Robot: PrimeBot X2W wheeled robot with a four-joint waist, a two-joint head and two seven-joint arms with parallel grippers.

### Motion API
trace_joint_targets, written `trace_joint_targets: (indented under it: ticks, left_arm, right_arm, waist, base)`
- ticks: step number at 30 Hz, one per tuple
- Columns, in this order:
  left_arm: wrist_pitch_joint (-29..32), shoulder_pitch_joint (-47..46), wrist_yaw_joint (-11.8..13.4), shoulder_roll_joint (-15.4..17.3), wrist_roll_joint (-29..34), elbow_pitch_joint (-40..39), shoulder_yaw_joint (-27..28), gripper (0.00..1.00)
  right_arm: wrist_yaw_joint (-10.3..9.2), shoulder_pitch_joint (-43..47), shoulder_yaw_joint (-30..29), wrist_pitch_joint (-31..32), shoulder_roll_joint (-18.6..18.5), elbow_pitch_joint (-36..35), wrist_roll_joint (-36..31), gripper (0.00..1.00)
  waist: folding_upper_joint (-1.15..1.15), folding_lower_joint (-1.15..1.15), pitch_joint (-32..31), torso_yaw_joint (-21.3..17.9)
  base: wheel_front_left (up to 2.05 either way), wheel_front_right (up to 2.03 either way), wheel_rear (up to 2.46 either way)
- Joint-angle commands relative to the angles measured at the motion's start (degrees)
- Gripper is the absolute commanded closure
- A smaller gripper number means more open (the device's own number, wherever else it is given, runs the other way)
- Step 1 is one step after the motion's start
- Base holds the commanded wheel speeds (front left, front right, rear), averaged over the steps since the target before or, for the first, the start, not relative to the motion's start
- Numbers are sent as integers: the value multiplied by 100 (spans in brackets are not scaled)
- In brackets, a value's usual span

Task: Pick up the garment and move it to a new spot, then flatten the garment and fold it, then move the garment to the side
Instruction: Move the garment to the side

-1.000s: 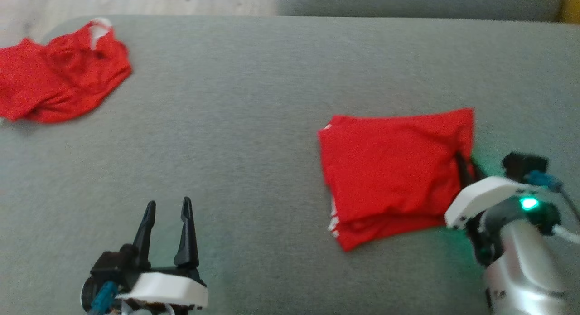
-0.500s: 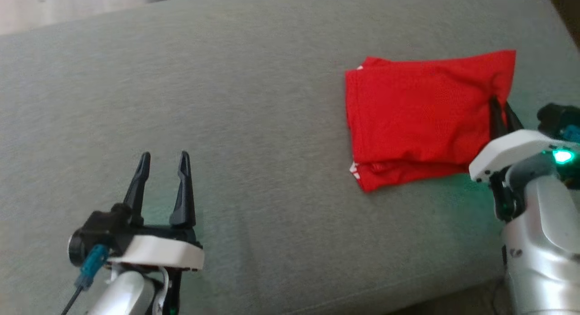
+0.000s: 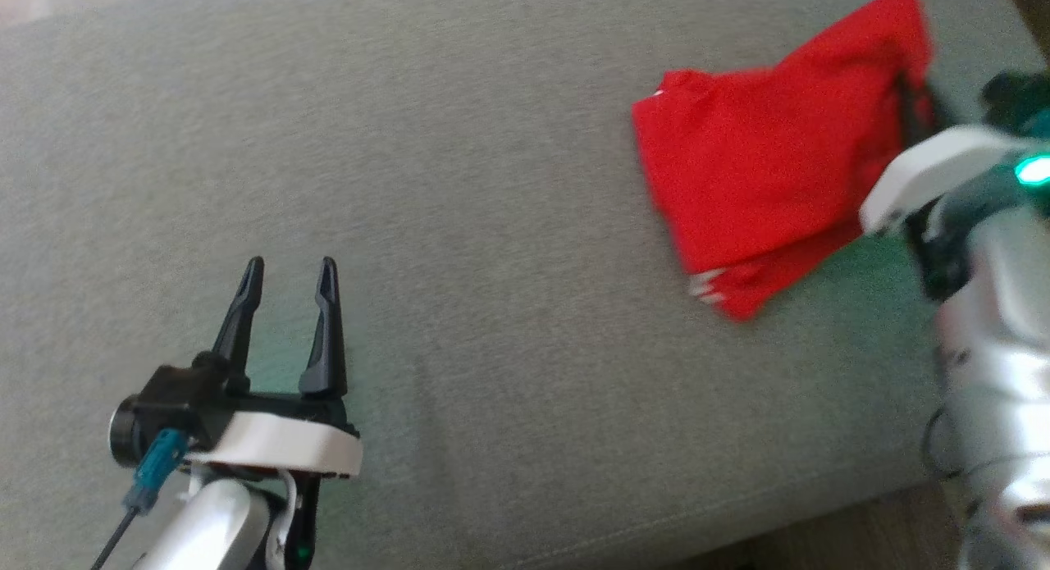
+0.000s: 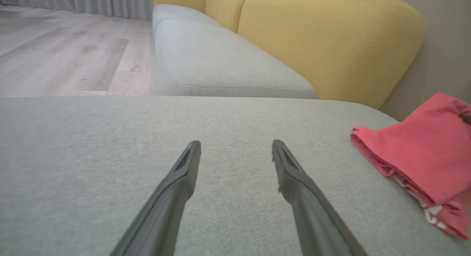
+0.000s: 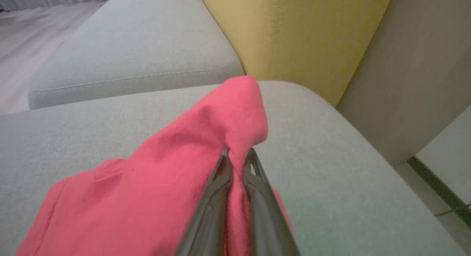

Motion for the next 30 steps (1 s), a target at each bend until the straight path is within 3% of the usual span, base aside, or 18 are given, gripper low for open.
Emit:
trace_joint_targets:
  ticks: [1,8,13,21,22,23,30]
  left_arm:
    - [-5,-220,35,166,78,-229,229,0]
    - [-28,-174,108,236,72,-406,300,0]
    - [-71,-144,171,245,80,-493,336,0]
    - [-132,-131,182,236,69,-502,347,0]
    - [-140,-137,183,228,69,-497,344,0]
    - [-145,-147,182,218,70,-488,338,0]
    - [-168,-203,146,147,45,-354,281,0]
  right_arm:
    - [37,-300,77,-36,-173,-97,-56,100]
    - [37,-917,-260,-29,-1101,585,-478,100]
    - [37,-1118,-822,-102,-1720,904,-816,100]
    - [37,-1149,-1635,-174,-2124,1073,-1392,100]
    - [37,-1146,-1766,-212,-2117,1063,-1486,64]
    - [37,-1136,-1871,-243,-2102,1047,-1608,0]
    - [37,-1108,-2141,-684,-1554,986,-1979,0]
  waist:
    - [0,0,84,202]
    - [0,0,315,824]
    - [0,0,475,1149]
    - [0,0,584,1325]
    - [0,0,588,1330]
    - [0,0,586,1334]
    - [0,0,366,1295]
  base:
    - [0,0,0]
    - [0,0,0]
    - [0,0,0]
    - [0,0,0]
    - [0,0,0]
    - [0,0,0]
    - [0,0,0]
